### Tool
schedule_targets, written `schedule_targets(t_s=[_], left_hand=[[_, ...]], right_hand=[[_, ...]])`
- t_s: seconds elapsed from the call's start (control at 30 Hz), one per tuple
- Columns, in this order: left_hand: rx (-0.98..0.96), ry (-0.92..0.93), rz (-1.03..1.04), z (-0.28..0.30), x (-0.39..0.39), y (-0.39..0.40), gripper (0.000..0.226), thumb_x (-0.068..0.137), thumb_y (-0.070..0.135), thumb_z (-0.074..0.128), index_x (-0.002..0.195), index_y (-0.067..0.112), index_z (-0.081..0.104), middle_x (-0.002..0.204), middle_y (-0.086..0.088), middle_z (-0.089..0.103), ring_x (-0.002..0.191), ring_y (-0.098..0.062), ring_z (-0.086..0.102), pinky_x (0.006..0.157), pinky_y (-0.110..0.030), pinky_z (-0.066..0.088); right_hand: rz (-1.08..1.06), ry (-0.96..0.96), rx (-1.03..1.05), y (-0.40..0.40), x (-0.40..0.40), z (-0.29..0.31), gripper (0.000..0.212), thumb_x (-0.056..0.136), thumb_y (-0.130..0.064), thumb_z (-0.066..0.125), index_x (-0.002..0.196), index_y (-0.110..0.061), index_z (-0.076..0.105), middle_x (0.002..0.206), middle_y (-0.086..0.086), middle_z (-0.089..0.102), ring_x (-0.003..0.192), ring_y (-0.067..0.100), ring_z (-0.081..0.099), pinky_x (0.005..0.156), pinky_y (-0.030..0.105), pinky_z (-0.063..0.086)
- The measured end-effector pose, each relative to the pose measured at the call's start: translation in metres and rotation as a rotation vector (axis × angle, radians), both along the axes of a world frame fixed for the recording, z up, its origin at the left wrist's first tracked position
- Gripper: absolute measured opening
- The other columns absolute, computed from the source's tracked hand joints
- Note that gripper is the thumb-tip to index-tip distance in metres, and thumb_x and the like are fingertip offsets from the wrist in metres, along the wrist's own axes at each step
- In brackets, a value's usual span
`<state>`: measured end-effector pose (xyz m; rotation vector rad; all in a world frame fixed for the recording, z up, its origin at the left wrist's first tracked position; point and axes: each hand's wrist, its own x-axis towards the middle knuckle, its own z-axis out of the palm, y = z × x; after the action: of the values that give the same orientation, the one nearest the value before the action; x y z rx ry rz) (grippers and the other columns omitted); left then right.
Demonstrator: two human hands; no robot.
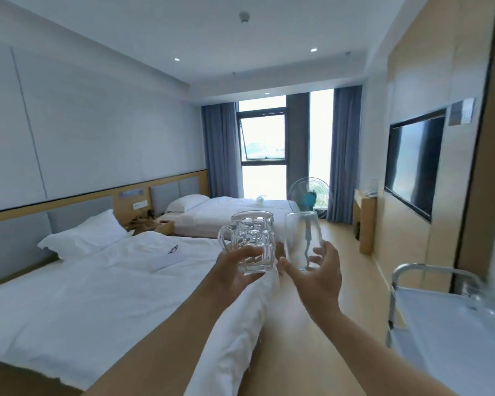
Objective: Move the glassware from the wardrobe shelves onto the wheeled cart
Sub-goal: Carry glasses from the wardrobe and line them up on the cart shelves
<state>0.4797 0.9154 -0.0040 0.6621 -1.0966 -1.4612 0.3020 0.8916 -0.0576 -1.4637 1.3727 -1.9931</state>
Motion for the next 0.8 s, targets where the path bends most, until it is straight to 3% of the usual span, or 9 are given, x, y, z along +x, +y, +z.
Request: schedule_targets(t_s=[0.1,0.2,0.3,0.4,0.47,0.57,0.67,0.8], left_hand=[[0.026,-0.039,-0.085,-0.006,-0.014,-0.047,0.056,0.070,0.007,0.078,0.124,0.001,0.067,0.119,-0.021,0.066,0.105,-0.031,0.067,0.090,-0.043,0.057],[0.055,-0.042,-0.166,-0.016,-0.030,-0.087,0.060,0.071,0.006,0.077,0.129,-0.003,0.062,0.119,-0.021,0.066,0.105,-0.032,0.067,0.095,-0.046,0.056],[0.090,-0.036,-0.242,-0.031,-0.049,-0.122,0.057,0.070,0.006,0.078,0.125,0.002,0.064,0.114,-0.019,0.067,0.105,-0.031,0.068,0.093,-0.047,0.057],[0.178,-0.024,-0.297,-0.052,-0.073,-0.148,0.071,0.065,0.008,0.081,0.132,-0.004,0.059,0.128,-0.030,0.060,0.114,-0.035,0.061,0.107,-0.051,0.048],[0.219,-0.004,-0.336,-0.068,-0.090,-0.162,0.053,0.066,0.007,0.080,0.118,0.002,0.070,0.123,-0.028,0.063,0.109,-0.034,0.064,0.102,-0.049,0.052],[0.263,0.010,-0.417,-0.092,-0.113,-0.183,0.031,0.062,0.007,0.083,0.093,0.012,0.081,0.105,-0.017,0.071,0.092,-0.028,0.072,0.079,-0.041,0.060],[0.277,-0.030,-0.460,-0.109,-0.133,-0.208,0.045,0.054,0.014,0.093,0.098,0.015,0.081,0.105,-0.014,0.073,0.092,-0.027,0.073,0.078,-0.039,0.059],[0.310,-0.060,-0.439,-0.128,-0.164,-0.248,0.060,0.058,0.029,0.099,0.112,0.015,0.077,0.101,-0.013,0.076,0.096,-0.030,0.074,0.083,-0.043,0.059]], right_hand=[[-0.080,-0.019,0.025,-0.030,-0.014,-0.005,0.091,0.062,-0.040,0.095,0.135,-0.018,0.045,0.118,-0.001,0.054,0.100,0.018,0.061,0.084,0.035,0.058],[-0.169,-0.026,0.059,-0.051,-0.029,-0.016,0.090,0.063,-0.038,0.095,0.135,-0.019,0.044,0.117,-0.002,0.054,0.100,0.017,0.059,0.086,0.038,0.057],[-0.251,-0.042,0.091,-0.063,-0.046,-0.031,0.088,0.065,-0.037,0.094,0.135,-0.020,0.043,0.115,-0.004,0.052,0.101,0.014,0.057,0.083,0.029,0.054],[-0.312,-0.042,0.157,-0.070,-0.067,-0.049,0.086,0.067,-0.040,0.093,0.134,-0.021,0.043,0.116,-0.005,0.052,0.104,0.013,0.057,0.081,0.022,0.048],[-0.367,-0.029,0.202,-0.076,-0.081,-0.058,0.087,0.067,-0.042,0.092,0.135,-0.020,0.043,0.117,-0.004,0.054,0.106,0.014,0.057,0.085,0.027,0.048],[-0.430,-0.040,0.256,-0.088,-0.100,-0.071,0.093,0.067,-0.045,0.091,0.141,-0.019,0.040,0.118,-0.006,0.053,0.105,0.014,0.057,0.085,0.028,0.047],[-0.465,-0.049,0.299,-0.102,-0.119,-0.088,0.094,0.066,-0.049,0.090,0.141,-0.020,0.040,0.117,-0.008,0.052,0.106,0.015,0.057,0.089,0.033,0.051],[-0.481,-0.105,0.317,-0.130,-0.146,-0.113,0.099,0.063,-0.055,0.086,0.143,-0.022,0.038,0.123,-0.008,0.052,0.109,0.014,0.057,0.092,0.034,0.051]])
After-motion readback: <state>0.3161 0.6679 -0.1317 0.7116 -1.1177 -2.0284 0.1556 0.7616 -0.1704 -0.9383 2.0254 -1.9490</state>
